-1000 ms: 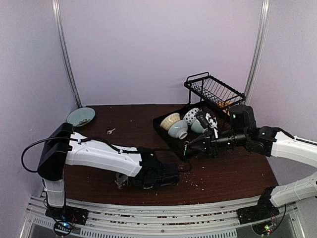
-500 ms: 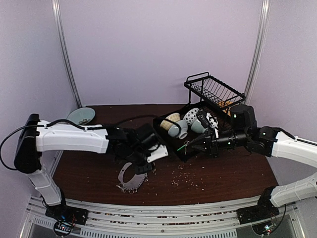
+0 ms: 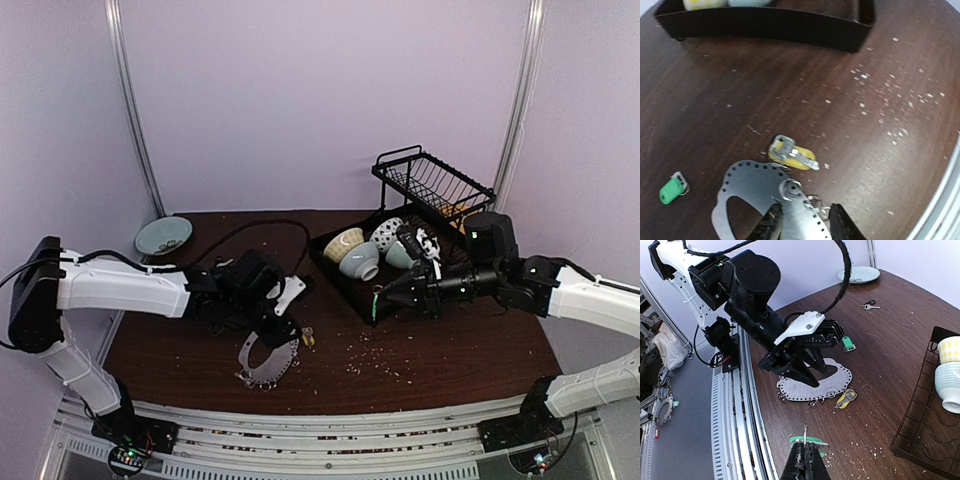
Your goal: Put the keys on the keyring
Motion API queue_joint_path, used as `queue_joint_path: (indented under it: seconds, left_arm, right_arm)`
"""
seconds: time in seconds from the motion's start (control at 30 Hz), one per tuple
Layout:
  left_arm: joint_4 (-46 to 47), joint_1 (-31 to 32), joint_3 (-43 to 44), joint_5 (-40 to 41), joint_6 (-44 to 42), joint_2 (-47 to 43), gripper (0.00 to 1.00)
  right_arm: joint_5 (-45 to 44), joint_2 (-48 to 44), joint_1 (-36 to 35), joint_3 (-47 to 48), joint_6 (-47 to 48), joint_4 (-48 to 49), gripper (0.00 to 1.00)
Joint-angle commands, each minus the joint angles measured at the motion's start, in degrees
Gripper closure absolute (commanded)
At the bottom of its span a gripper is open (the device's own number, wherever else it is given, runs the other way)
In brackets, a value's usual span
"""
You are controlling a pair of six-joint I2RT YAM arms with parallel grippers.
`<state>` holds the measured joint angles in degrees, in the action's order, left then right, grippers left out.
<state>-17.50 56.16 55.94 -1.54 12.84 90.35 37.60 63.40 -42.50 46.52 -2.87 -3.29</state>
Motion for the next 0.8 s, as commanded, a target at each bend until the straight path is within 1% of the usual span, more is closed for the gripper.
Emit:
queue_joint_path:
  seconds: [0.0, 0.07, 0.1, 0.13, 0.23, 0.33, 0.4, 0.5, 0.6, 0.77]
  left_arm:
    - [9.1, 8.2, -2.6, 22.2, 16.3, -3.3, 0.63]
    - [8.5, 14.4, -1.2, 35.6, 20.5, -2.3, 0.6]
    - [6.8, 16.3, -0.1, 39.2, 23.4, -0.6, 0.56]
    - [4.8, 17.1, 1.6, 39.6, 25.9, 1.6, 0.54]
    - [-5.3, 17.7, 8.5, 38.0, 32.9, 9.5, 0.53]
    - [-18.4, 18.5, 15.8, 40.1, 39.3, 16.9, 0.52]
    - [-23.0, 19.1, 19.0, 41.0, 42.1, 20.2, 0.52]
    - [-23.7, 19.6, 20.0, 39.8, 43.5, 22.5, 0.52]
    - [-24.5, 19.6, 19.1, 39.1, 45.9, 23.3, 0.53]
    - [-24.6, 19.6, 18.1, 38.0, 46.5, 24.7, 0.59]
  right_arm:
    - [-1.1, -0.8, -0.3, -1.1, 0.6, 1.3, 1.0]
    - [-0.7, -0.5, -0.3, -0.8, 0.7, 1.4, 1.0]
    - [-0.4, -0.3, -0.3, -0.6, 0.7, 1.3, 1.0]
    - [-0.2, -0.2, -0.3, -0.5, 0.7, 1.2, 1.0]
    - [0.2, -0.5, -0.4, -0.8, 0.5, 0.9, 1.0]
    - [0.2, -1.7, -0.4, -1.2, 0.2, 1.1, 1.0]
    - [0.2, -2.6, -0.3, -1.9, 0.0, 2.1, 1.0]
    - [-0.1, -3.1, -0.3, -2.3, -0.3, 2.9, 1.0]
    - [0.5, -2.7, -0.3, -2.1, -0.2, 2.5, 1.0]
    - [0.4, -2.4, -0.4, -2.0, -0.1, 2.7, 1.0]
